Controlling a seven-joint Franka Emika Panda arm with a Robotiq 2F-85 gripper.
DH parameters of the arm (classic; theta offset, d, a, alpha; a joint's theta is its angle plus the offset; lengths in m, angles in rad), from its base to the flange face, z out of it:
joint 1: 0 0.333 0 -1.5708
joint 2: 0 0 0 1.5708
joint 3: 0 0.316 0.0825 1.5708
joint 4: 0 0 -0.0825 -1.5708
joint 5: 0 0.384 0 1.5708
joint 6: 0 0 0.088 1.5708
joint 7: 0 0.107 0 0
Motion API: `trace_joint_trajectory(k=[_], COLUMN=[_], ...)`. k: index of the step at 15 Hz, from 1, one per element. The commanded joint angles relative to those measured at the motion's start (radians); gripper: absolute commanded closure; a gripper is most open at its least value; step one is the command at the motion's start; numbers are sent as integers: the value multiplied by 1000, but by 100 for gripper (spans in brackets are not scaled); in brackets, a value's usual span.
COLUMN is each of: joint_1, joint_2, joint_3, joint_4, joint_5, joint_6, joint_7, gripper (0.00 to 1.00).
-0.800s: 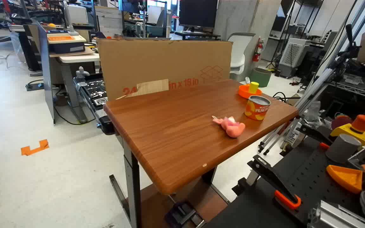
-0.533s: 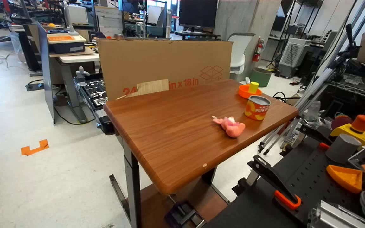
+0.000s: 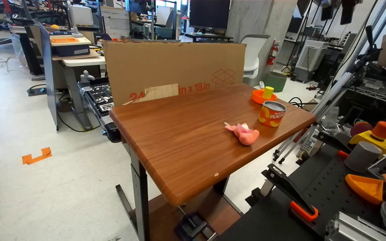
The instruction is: Remove the yellow object from the orange bowl
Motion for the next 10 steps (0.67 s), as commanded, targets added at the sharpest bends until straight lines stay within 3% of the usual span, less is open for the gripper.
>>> trace_joint_trajectory(k=[1,5,10], joint_1=[-10,-9,-2], joint_2=[141,249,395], joint_3=[23,17,4], joint_4=[59,62,141], joint_5=[-27,-60,-91], joint_6=[84,272,360], joint_7=[116,192,301], gripper=[0,0,0])
